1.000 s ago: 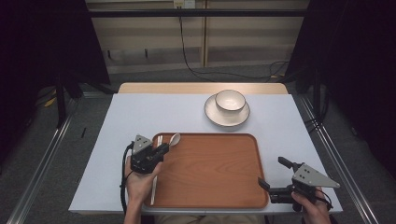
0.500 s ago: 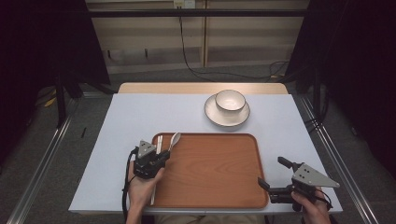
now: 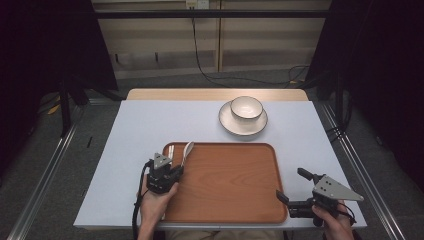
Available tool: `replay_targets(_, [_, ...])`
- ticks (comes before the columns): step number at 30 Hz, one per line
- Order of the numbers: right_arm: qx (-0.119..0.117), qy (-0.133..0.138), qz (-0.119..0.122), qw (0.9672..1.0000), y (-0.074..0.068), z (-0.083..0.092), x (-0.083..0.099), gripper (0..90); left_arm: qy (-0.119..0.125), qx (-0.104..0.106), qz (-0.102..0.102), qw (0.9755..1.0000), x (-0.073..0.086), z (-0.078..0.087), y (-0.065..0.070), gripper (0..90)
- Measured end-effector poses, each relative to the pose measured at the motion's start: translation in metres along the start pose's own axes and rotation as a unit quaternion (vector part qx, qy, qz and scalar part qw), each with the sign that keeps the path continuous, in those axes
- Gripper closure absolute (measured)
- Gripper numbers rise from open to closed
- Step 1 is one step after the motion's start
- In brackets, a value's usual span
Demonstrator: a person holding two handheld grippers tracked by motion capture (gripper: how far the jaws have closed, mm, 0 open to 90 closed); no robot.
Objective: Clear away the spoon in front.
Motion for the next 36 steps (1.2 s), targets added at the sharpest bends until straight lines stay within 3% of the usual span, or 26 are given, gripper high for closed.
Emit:
replay_targets(3, [0.0,0.0,0.0,1.0,0.0,0.0,0.0,0.0,-0.017,0.003,0.001,0.9998,0.003,-0.003,0.0,85.0])
replay_targets(6, [-0.001,0.0,0.0,1.0,0.0,0.0,0.0,0.0,-0.021,-0.015,0.015,0.9996,0.004,-0.005,-0.003,85.2])
replay_targets(8, [-0.001,0.001,-0.002,1.0,0.0,0.0,0.0,0.0,-0.024,-0.007,0.019,0.9995,0.005,-0.005,-0.003,85.0])
replay_targets(19, [0.0,0.001,-0.001,1.0,0.0,0.001,-0.001,0.0,-0.019,-0.009,0.009,0.9997,0.004,-0.004,-0.002,76.8])
replay_targets(25, [-0.001,0.0,-0.001,1.0,0.0,0.001,0.0,0.0,0.008,-0.017,0.01,0.9998,-0.002,0.002,-0.004,67.6])
replay_targets(29, [0.0,0.001,0.0,1.0,0.0,0.0,-0.001,0.0,0.031,-0.018,-0.007,0.9993,-0.007,0.005,-0.004,62.5])
replay_targets(36, [0.0,0.001,0.0,1.0,0.0,0.0,-0.001,0.0,0.061,-0.013,-0.002,0.9981,-0.016,0.009,-0.009,51.6])
Point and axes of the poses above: each handheld gripper's, and its own axes: z roughly backward along the jaws, x roughly out of its underside, y roughly to its right, the point moved 10 cm from there along -z, roughly forward along the jaws, and after that the axes turned 2 degrees about y, right-handed, at the moved point
